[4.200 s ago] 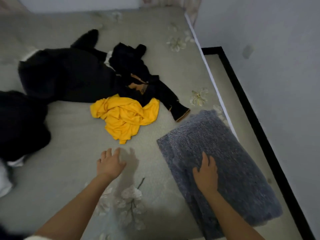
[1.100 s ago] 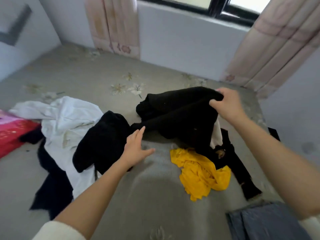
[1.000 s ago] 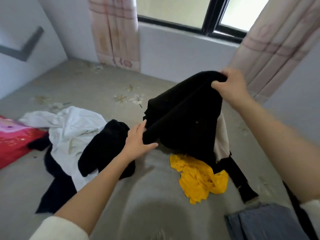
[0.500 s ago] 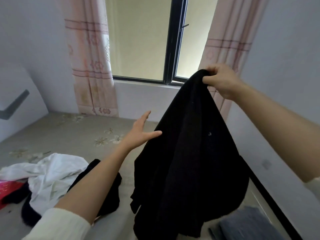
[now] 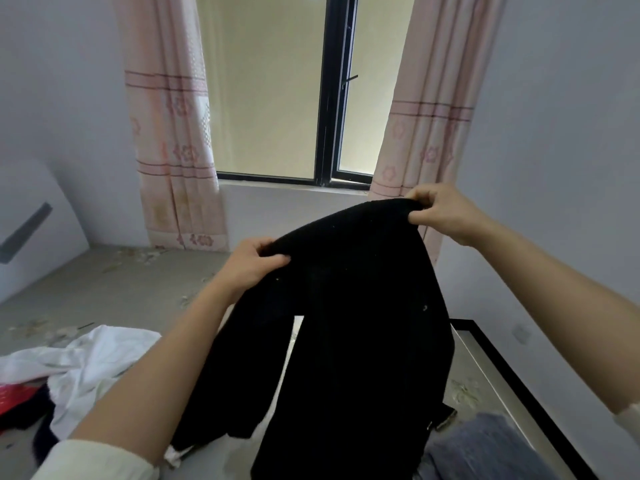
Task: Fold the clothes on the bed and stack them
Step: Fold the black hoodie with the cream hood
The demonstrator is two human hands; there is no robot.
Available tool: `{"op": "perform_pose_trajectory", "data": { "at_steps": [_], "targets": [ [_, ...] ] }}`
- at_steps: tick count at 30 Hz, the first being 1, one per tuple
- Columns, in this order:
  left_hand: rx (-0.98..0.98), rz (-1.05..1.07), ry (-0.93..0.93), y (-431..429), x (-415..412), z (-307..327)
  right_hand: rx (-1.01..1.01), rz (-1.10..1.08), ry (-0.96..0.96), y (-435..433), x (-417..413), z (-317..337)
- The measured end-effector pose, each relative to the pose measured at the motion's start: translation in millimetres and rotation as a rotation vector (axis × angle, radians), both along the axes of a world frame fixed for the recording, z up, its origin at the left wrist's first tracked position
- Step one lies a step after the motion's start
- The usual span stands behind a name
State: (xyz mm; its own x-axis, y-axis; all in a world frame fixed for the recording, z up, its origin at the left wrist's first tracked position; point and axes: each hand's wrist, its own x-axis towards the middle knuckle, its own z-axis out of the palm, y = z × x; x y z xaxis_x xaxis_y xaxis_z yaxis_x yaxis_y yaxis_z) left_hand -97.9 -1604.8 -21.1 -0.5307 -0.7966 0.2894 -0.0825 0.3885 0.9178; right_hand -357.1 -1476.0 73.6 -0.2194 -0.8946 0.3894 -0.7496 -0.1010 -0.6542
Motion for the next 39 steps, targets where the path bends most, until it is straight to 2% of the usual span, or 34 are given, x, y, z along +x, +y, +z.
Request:
{"op": "perform_pose_trajectory", "data": {
  "at_steps": [4, 8, 13, 17, 21, 26, 29, 33, 37, 39],
  "targets": [
    [-0.231, 0.017, -0.138, 17.0, 24.8, 28.5, -0.038, -0.012, 0.016, 4.9, -1.7, -12.6],
    [-0.213, -0.054, -0.341, 36.1, 20.2, -4.8, 0.017, -0.052, 0.099, 20.5, -12.2, -47.4],
    [0.034, -0.34, -0.54, 81.8, -26.2, -118.7, 0.341, -0.088, 0.201, 55.3, -48.7, -148.9],
    [0.159, -0.523, -0.635, 137.3, -66.7, -207.1, 0.592, -0.198, 0.24, 104.2, -80.6, -231.3],
    [0.26, -0.805, -0.888, 183.6, -104.6, -265.0, 0.877, -0.209, 0.293, 183.3, -106.4, -298.3],
    [0.211, -0.734, -0.976, 188.6, -138.7, -293.0, 1.183, -0.177, 0.161, 281.9, -109.8, -375.5],
    [0.191, -0.664, -1.03, 183.8, -153.9, -302.9, 1.156, -0.312, 0.023, 302.4, -102.3, -403.7],
    [0.201, -0.575, -1.08, 182.5, -171.7, -315.6, 0.961, -0.562, -0.189, 294.6, -101.0, -423.3],
    [0.217, -0.498, -1.12, 180.0, -183.3, -322.5, 0.875, -0.843, -0.14, 264.3, -110.0, -424.9],
    [0.237, -0.457, -1.109, 176.7, -181.8, -323.4, 0.869, -0.878, -0.1, 244.6, -119.1, -421.5]
  ]
}}
